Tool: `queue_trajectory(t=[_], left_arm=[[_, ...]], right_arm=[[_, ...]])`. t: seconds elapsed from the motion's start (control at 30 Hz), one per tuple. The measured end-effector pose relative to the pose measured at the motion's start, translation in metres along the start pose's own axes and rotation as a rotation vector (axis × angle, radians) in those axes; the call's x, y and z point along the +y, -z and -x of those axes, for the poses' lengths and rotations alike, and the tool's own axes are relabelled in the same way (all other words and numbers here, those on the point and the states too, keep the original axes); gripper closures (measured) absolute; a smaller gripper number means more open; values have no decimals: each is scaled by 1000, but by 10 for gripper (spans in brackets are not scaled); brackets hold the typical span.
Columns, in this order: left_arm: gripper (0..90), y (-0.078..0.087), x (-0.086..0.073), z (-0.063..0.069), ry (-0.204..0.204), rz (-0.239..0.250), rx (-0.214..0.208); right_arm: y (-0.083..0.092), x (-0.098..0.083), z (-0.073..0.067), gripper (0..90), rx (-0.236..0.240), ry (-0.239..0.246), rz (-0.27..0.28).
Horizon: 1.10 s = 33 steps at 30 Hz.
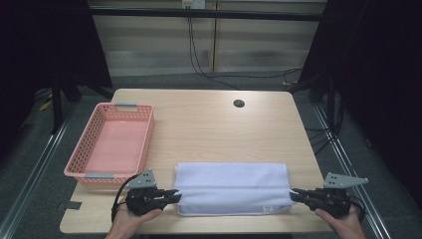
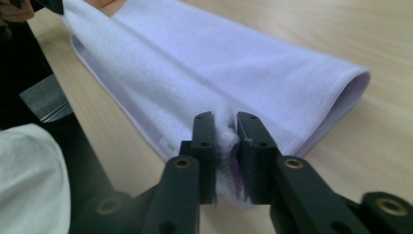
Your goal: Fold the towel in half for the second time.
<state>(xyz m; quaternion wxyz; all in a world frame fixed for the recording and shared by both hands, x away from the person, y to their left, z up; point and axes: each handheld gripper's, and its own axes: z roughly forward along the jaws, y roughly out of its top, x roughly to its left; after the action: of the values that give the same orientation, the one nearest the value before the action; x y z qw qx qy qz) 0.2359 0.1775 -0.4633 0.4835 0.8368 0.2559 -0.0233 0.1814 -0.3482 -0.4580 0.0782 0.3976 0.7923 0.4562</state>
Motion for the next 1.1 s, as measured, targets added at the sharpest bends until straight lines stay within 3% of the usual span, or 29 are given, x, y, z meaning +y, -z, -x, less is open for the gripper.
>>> queue_trajectory(t=[0.17,0.23,0.3,0.4,0.43,0.53,0.6,0.77,0.83,0.9,0.97,1.1], left_arm=[[662,8,-6,-3,22,22,-17],[649,9,-4,-7,23,45,-13],[631,6,-1,-11,37,60,-14],[619,-1,6,-18,38,63,-9],[614,-5,8,-23,60,72,-24],[615,-14,12,-34,78,55,28],[612,-15,15,-39,105,63,43],[612,-15,11,-44,125,46,74],[589,-15,7,-45,133,40,68],[578,-15,7,-44,126,26,80],[588,-18,7,-44,119,6,82],[586,-41,7,-44,96,-96,66]], right_arm=[[9,-5,0,607,-4,-30,24],[9,-2,3,590,-2,-43,47],[4,1,4,556,-39,-40,34],[-6,6,6,534,-33,-50,27],[-10,8,7,525,-55,-49,14],[-24,14,13,499,-138,-62,-39],[-36,15,19,493,-151,-74,-71],[-59,12,23,437,-181,-66,-171],[-64,10,19,464,-208,-31,-214],[-65,10,17,532,-233,-10,-221],[-65,11,21,621,-240,-22,-212],[-63,13,35,689,-264,-49,-197]])
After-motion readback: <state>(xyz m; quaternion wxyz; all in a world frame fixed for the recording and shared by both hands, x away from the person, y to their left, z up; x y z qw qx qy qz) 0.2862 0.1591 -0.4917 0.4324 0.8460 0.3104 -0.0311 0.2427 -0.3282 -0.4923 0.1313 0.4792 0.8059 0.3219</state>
